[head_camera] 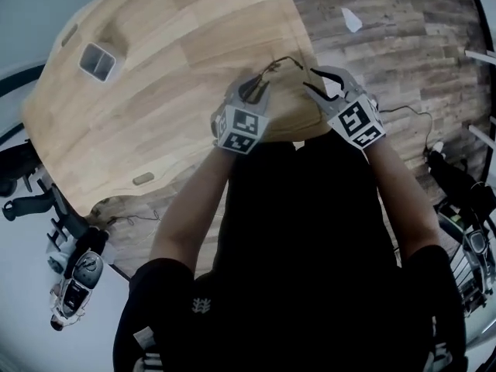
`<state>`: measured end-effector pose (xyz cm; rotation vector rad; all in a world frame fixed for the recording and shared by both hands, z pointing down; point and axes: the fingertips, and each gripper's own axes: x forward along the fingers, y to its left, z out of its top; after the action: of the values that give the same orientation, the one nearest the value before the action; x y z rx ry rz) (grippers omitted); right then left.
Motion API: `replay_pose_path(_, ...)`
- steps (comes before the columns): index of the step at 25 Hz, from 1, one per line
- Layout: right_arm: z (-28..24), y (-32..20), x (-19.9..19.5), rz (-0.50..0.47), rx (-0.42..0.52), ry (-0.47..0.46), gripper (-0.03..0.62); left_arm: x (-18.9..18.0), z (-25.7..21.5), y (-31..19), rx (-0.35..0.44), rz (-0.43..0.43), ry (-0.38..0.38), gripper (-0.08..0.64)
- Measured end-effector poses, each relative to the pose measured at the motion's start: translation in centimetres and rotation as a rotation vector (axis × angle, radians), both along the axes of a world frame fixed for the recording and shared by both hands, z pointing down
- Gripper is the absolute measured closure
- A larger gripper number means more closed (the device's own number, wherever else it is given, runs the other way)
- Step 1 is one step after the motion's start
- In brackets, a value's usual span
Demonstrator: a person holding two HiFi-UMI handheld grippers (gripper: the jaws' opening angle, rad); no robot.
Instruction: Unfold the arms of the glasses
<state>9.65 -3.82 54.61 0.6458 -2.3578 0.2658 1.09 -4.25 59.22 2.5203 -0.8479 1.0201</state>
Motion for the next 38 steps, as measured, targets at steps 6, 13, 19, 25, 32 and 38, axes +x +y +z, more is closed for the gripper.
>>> replay_pose_path(6,0.3,1.0,0.4,0.069,-0.005,-0.02,0.457,0.2,1.4,-0.5,-0.028,-0.009,0.011,0.49)
replay_pose_path(13,0.9,2.1,1.6,0.114,-0.022,-0.014,0.457,1.1,1.0,-0.8,-0.022,-0.005,0.037,0.535)
replay_pose_path(19,-0.7,1.9,0.5,0.106,0.019,-0.048,0.457,1.2,-1.0,0.4,0.002,0.024,0.072,0.535)
replay_pose_path(25,-4.3,2.2,-2.6,0.004,0.074,-0.098,0.457,0.7,-3.9,1.7,0.077,0.035,0.114,0.538)
replay_pose_path(32,-5.9,2.6,-4.9,-0.045,0.031,-0.172,0.457,-0.1,-4.8,3.3,0.094,-0.013,0.118,0.538)
replay_pose_path(38,-7.0,2.8,-7.1,-0.107,0.017,-0.207,0.468,-1.0,-5.5,3.9,0.122,-0.054,0.128,0.538)
